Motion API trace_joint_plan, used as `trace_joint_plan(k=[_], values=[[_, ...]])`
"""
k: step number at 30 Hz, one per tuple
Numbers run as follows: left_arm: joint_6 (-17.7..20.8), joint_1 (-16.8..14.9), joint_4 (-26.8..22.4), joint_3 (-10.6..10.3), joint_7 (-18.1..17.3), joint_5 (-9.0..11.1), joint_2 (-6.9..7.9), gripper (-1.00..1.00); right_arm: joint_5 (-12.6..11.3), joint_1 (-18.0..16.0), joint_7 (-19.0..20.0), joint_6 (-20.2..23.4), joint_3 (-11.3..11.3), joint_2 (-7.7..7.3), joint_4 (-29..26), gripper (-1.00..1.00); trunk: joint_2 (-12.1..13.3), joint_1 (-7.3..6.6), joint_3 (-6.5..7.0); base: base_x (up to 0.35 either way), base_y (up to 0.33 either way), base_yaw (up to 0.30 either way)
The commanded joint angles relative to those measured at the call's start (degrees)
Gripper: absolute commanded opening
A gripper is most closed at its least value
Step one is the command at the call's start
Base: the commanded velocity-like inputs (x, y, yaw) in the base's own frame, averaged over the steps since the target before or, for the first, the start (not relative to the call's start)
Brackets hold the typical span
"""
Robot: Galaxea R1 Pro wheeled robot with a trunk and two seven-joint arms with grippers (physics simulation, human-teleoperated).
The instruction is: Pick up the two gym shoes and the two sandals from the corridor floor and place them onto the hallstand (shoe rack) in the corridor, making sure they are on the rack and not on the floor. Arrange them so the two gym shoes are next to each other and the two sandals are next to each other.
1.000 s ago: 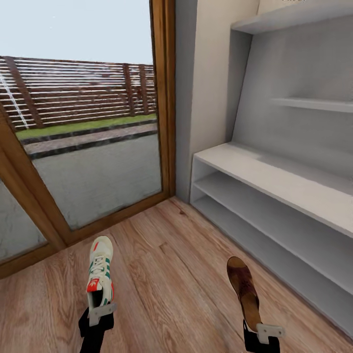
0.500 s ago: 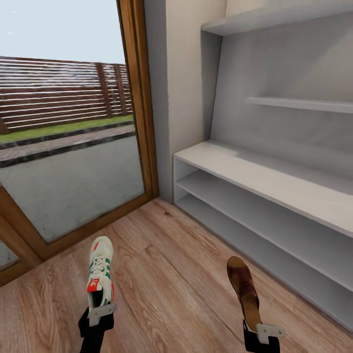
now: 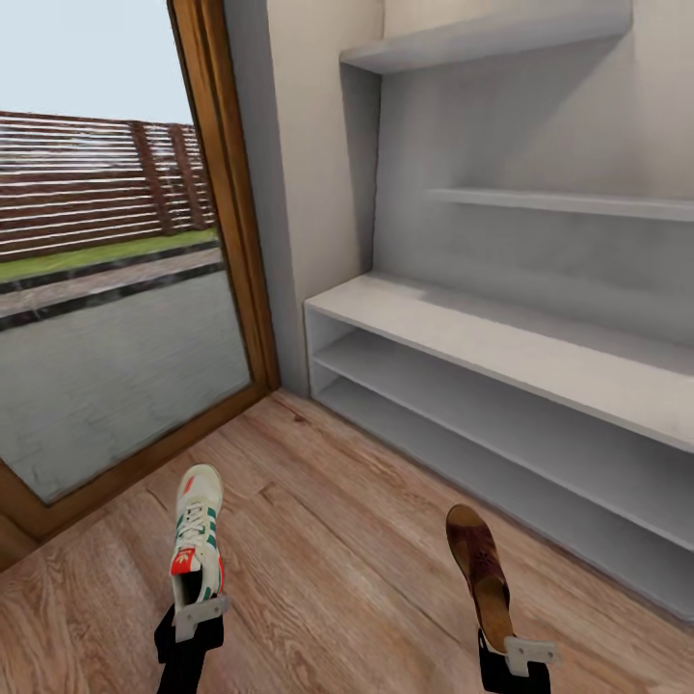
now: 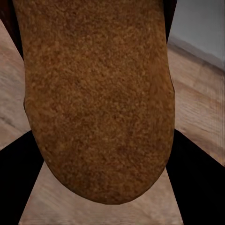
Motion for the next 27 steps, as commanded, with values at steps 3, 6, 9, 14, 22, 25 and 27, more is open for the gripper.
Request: trace_joint_plan(k=[3,6,9,14,22,25,27], values=[[-0.2,0.0,0.0,0.2,-0.2,0.1,-0.04,-1.0,0.0,0.0,-0.3,-0.1,0.1,-0.02,0.0,-1.0,0.0,-0.04,-0.04,-0.146,0.137,-0.271],[-0.2,0.0,0.0,0.2,-0.2,0.1,-0.04,-1.0,0.0,0.0,-0.3,-0.1,0.1,-0.02,0.0,-1.0,0.0,-0.04,-0.04,-0.039,0.037,-0.271],[-0.2,0.0,0.0,0.2,-0.2,0.1,-0.04,-1.0,0.0,0.0,-0.3,-0.1,0.1,-0.02,0.0,-1.0,0.0,-0.04,-0.04,-0.01,0.01,-0.271],[-0.2,0.0,0.0,0.2,-0.2,0.1,-0.04,-1.0,0.0,0.0,-0.3,-0.1,0.1,-0.02,0.0,-1.0,0.0,-0.04,-0.04,-0.001,0.001,-0.271],[-0.2,0.0,0.0,0.1,-0.2,0.1,-0.04,-1.0,0.0,0.0,-0.3,-0.1,0.1,-0.02,0.0,-1.0,0.0,-0.04,-0.04,-0.087,0.077,-0.271],[-0.2,0.0,0.0,0.1,-0.2,0.1,-0.04,-1.0,0.0,0.0,-0.3,-0.1,0.1,-0.02,0.0,-1.0,0.0,-0.04,-0.04,-0.159,0.161,-0.271],[-0.2,0.0,0.0,0.1,-0.2,0.1,-0.04,-1.0,0.0,0.0,-0.3,-0.1,0.1,-0.02,-0.1,-1.0,0.0,-0.04,-0.04,-0.064,0.066,-0.271]])
